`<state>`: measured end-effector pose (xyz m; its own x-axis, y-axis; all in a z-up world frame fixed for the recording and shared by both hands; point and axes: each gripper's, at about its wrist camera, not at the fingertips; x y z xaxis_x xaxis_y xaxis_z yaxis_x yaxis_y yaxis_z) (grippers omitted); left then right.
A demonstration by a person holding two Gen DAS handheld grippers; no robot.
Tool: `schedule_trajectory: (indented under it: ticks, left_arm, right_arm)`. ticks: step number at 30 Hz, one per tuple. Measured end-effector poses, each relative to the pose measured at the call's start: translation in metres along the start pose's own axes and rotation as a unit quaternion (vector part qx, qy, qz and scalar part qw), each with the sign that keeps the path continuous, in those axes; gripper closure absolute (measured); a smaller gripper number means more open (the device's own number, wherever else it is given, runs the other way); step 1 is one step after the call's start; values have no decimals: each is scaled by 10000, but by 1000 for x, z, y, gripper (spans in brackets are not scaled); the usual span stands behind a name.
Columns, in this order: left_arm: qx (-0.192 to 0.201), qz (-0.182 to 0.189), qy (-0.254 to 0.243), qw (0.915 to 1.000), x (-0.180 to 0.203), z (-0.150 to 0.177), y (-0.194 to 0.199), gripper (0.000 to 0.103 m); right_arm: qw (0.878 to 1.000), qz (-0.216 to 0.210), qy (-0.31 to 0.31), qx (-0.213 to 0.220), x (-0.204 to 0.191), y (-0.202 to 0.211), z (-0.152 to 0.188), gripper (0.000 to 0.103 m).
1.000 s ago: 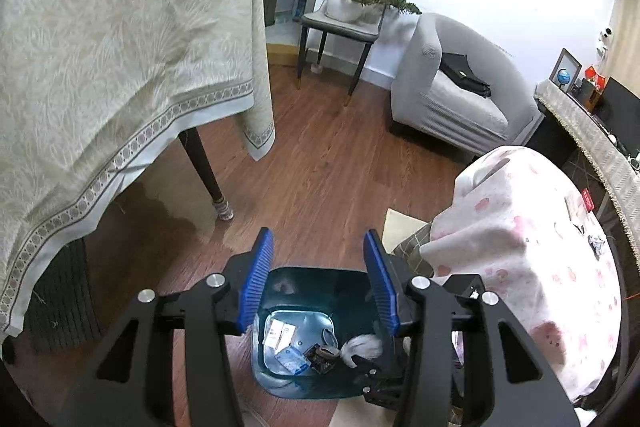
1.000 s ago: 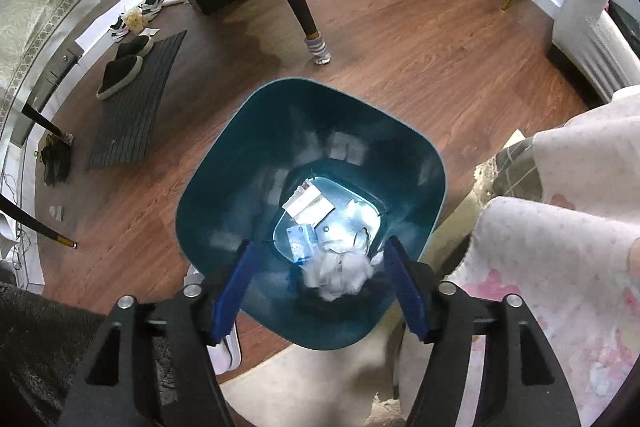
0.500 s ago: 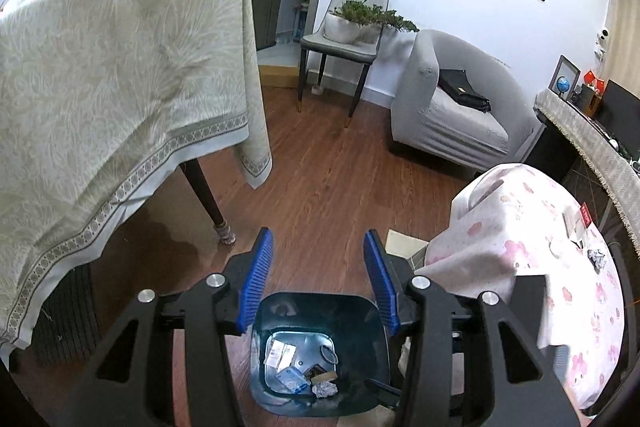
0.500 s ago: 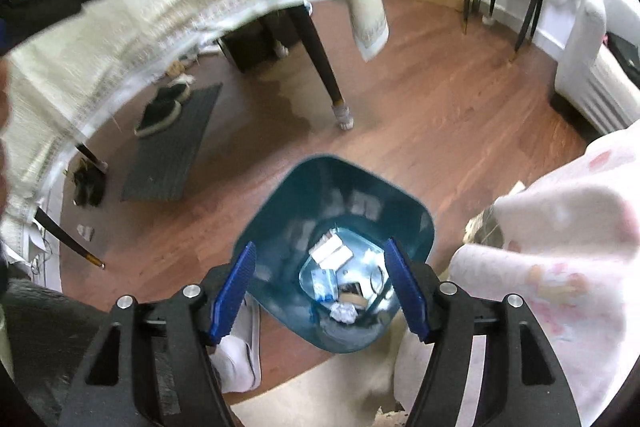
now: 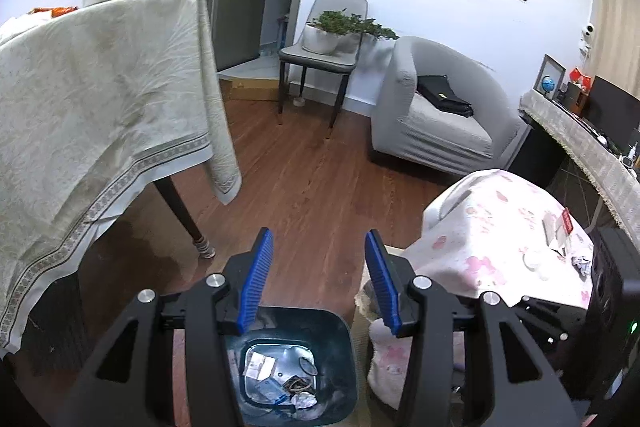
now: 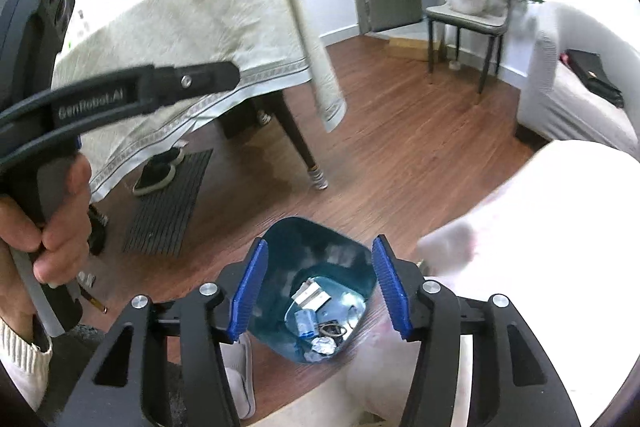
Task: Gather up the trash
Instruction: 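Move both tools back over the table toward the white cup and foil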
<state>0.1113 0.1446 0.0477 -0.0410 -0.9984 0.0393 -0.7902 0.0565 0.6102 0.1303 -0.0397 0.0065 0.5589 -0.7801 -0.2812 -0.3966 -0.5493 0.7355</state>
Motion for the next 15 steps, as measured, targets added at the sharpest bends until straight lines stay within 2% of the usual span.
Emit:
schedule_trajectory:
  ticks: [15]
  left_arm:
    - [7,460,-347,9983,76,-13,-22,51]
  right_arm:
    - [9975,517,-320,361,71,55,15,51]
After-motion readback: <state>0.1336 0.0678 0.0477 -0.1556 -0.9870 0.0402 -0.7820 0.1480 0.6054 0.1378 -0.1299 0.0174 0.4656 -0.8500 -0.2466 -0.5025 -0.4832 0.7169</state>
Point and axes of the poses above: each gripper's, at about its wrist camera, not at the fingertips, and y roughly against the way its jaws point, x to its right, z to its underside, and after that the axes turned 10 degrees about -y, right-handed
